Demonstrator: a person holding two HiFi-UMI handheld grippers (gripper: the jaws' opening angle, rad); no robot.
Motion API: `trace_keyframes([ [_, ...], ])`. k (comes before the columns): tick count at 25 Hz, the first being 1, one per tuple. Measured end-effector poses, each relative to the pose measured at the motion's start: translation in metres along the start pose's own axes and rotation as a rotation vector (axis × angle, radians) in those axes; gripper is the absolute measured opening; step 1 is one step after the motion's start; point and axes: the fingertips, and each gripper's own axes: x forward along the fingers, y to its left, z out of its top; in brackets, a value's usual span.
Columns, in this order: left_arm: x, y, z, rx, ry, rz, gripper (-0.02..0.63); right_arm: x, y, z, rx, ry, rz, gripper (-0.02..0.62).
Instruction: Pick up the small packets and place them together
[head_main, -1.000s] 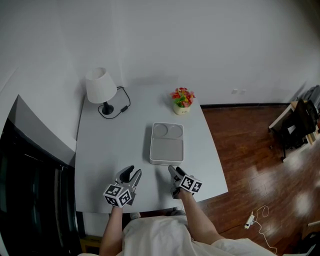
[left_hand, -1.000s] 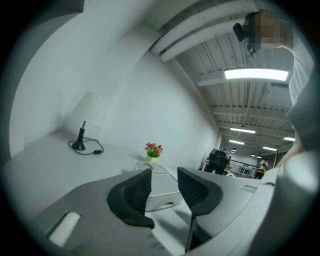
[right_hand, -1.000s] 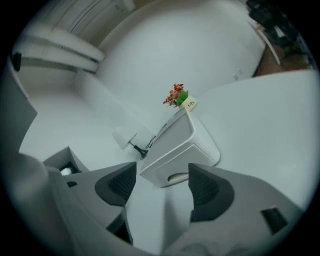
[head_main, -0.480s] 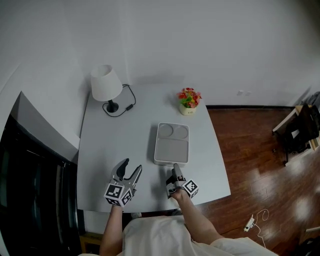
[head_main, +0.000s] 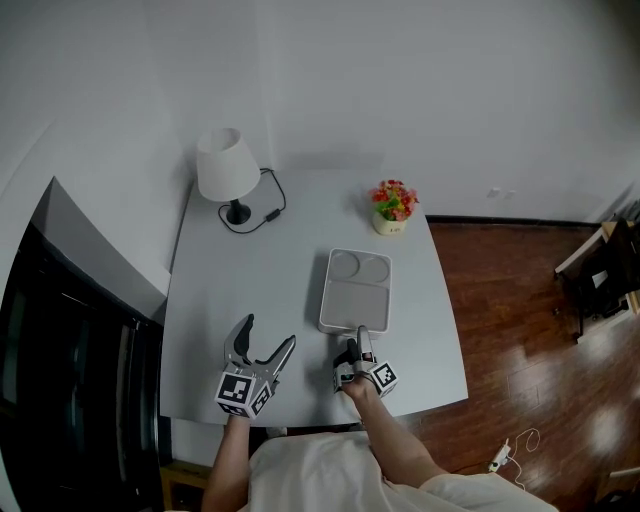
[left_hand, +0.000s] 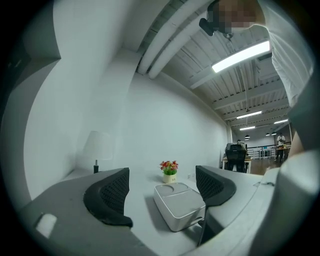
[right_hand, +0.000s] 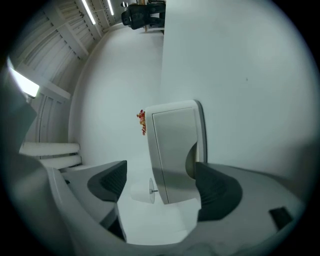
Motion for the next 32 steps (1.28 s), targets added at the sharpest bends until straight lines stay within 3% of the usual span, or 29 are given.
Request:
trace_keyframes([
  [10,-0.008,0.005,0.008,0.006,-0.011,0.028,0.402,0.021,0.004,0.012,0.054,-0.072,0.051,0.443],
  [15,-0.015,0.010,0.007,-0.002,-0.008,0.048,0.402,0.021,-0.003,0.011,0.060,-0.093,0.040,0.383],
  [18,-0.018,0.010,0.002,-0.013,0.000,0.055,0.402,0.018,-0.009,0.010,0.066,-0.107,0.012,0.277],
  [27,-0.024,0.007,-0.003,-0.024,0.021,0.022,0.402,-0.002,-0.011,0.004,0.009,-0.110,0.015,0.238],
  [30,-0.028,0.006,-0.007,-0.033,0.029,0.007,0.401,-0.014,-0.015,0.001,0.005,-0.132,0.000,0.179],
  [32,-0.030,0.005,-0.009,-0.038,0.033,-0.009,0.401,-0.026,-0.018,-0.002,-0.001,-0.139,0.002,0.179],
])
